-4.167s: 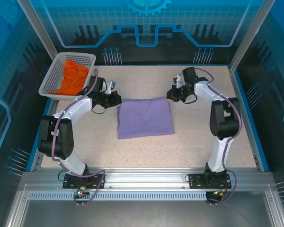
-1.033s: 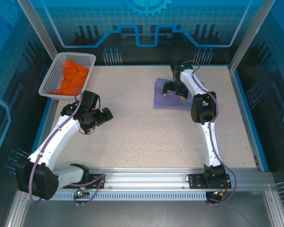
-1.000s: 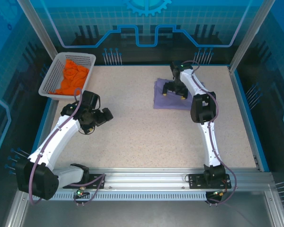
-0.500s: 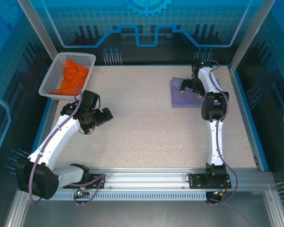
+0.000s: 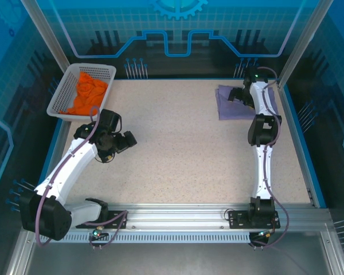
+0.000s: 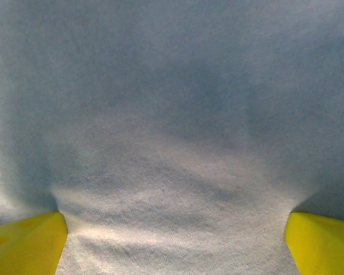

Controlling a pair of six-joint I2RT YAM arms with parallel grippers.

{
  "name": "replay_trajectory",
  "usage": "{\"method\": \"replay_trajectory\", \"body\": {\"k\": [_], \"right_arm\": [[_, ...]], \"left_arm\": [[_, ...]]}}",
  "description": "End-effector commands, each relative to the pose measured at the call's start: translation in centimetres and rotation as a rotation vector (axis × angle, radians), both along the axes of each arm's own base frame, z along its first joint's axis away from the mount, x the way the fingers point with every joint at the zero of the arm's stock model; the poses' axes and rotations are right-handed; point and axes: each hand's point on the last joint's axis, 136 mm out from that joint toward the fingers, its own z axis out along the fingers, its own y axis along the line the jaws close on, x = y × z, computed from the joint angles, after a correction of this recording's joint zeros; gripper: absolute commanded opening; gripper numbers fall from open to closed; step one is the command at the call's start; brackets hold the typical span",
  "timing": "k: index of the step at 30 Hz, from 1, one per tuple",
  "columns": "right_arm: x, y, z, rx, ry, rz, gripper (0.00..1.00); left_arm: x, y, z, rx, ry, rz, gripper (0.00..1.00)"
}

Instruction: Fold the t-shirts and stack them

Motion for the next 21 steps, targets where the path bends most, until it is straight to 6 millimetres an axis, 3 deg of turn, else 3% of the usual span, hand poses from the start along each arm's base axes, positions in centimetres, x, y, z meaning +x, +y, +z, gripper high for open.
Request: {"method": "replay_trajectory", "body": {"k": [1,5,9,15,18,21], "right_arm": [[1.0,-2.3,-2.1,0.033,-0.028,-0.059,1.00],[1.5,-3.2,0.6,-0.003,-0.078,-0.085,1.00],[1.8,-1.8,5.1,0.046,-0.161,-0.083,1.00],[0.8,3.1,14.9,0.104,-0.409,-0.034,1.00],[-0.9,6.1,19.8,0.152,-0.539,0.011,1.00],[-3.5,9.1,23.3,0.193,-0.677,0.076,1.00]], "left_arm": [[0.1,-0.4,0.8,-0.021,0.012,-0.004,0.99],[1.1,-0.8,1.5,-0.024,0.001,-0.027,0.99],[2.5,-1.2,2.9,-0.025,-0.039,-0.050,0.99],[4.0,0.0,6.3,0.040,-0.157,-0.041,0.99],[4.2,1.9,8.3,0.122,-0.267,0.014,0.99],[4.1,4.6,9.8,0.232,-0.419,0.084,0.99]]}}
